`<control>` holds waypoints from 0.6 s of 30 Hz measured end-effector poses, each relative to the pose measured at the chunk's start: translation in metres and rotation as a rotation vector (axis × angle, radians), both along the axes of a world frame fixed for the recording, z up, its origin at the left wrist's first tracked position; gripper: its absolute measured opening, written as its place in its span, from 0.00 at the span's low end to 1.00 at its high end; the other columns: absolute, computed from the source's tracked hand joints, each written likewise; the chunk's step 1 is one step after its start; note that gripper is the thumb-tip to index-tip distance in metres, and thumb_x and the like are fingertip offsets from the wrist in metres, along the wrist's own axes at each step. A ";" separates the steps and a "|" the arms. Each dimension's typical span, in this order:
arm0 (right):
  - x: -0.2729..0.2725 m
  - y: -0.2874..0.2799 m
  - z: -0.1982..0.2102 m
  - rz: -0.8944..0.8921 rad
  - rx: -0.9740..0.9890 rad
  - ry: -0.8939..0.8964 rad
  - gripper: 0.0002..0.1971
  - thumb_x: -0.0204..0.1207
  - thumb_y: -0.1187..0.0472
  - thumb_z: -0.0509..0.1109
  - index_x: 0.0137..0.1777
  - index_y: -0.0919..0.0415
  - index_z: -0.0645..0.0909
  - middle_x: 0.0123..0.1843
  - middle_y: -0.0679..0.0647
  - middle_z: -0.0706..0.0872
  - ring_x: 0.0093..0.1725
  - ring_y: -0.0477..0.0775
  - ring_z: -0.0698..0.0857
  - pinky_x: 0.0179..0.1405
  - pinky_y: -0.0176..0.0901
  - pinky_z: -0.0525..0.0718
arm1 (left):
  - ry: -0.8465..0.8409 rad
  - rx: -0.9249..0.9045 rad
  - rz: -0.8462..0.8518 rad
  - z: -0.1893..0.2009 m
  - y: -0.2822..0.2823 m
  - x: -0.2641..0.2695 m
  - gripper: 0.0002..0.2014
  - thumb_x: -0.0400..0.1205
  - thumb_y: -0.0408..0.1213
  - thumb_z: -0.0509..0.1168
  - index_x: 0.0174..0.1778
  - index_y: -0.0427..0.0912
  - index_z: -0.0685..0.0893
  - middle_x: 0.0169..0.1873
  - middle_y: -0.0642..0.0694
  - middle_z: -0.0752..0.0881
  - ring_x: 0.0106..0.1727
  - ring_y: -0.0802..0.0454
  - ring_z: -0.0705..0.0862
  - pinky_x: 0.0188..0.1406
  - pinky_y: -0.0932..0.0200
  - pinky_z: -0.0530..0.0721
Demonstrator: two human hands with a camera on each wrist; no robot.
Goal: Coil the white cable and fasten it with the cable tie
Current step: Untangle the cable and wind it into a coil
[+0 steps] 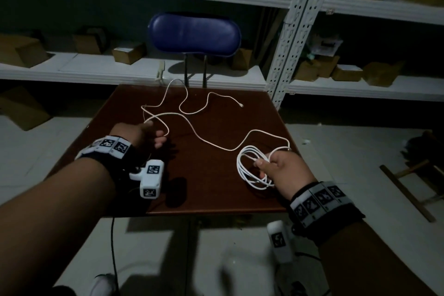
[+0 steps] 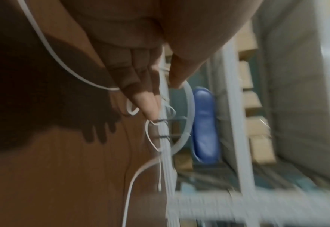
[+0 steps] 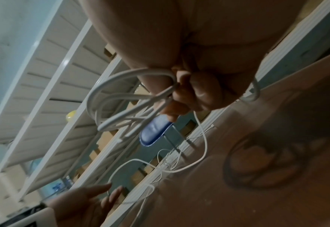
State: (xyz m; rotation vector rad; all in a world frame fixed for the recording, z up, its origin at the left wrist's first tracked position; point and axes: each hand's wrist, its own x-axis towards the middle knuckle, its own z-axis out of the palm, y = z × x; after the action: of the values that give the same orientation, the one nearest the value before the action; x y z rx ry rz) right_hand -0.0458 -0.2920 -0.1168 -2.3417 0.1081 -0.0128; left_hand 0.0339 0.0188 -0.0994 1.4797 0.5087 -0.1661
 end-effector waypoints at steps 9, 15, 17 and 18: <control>-0.006 0.010 0.008 0.160 -0.026 0.055 0.18 0.81 0.50 0.71 0.32 0.59 0.85 0.26 0.51 0.85 0.24 0.47 0.79 0.30 0.44 0.75 | -0.358 0.462 -0.150 0.010 -0.021 -0.011 0.09 0.78 0.27 0.72 0.37 0.40 0.78 0.28 0.40 0.85 0.23 0.47 0.82 0.23 0.57 0.85; -0.011 0.022 0.005 0.395 0.024 0.208 0.12 0.79 0.50 0.73 0.33 0.47 0.85 0.26 0.46 0.86 0.25 0.46 0.80 0.30 0.44 0.77 | -0.591 0.704 -0.725 0.020 -0.054 -0.001 0.16 0.77 0.34 0.76 0.59 0.54 0.87 0.53 0.54 0.89 0.52 0.63 0.85 0.55 0.77 0.78; -0.011 0.023 0.004 0.449 0.027 0.229 0.14 0.79 0.50 0.73 0.32 0.50 0.85 0.25 0.45 0.85 0.26 0.46 0.79 0.31 0.44 0.75 | -0.612 0.678 -0.893 0.022 -0.069 0.003 0.23 0.79 0.34 0.74 0.67 0.61 0.82 0.60 0.57 0.86 0.60 0.63 0.84 0.63 0.75 0.75; -0.011 0.024 0.005 0.469 0.021 0.237 0.14 0.79 0.50 0.73 0.32 0.51 0.84 0.24 0.45 0.84 0.25 0.45 0.78 0.30 0.43 0.75 | -0.619 0.694 -0.980 0.022 -0.077 0.004 0.25 0.80 0.34 0.73 0.70 0.62 0.80 0.67 0.57 0.84 0.68 0.61 0.80 0.70 0.70 0.72</control>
State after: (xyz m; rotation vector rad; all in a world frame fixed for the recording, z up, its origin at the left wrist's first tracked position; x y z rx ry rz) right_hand -0.0568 -0.2682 -0.1117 -2.2852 -0.3238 0.4941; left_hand 0.0382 -0.0580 -0.0770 2.2377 -0.7745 -0.2932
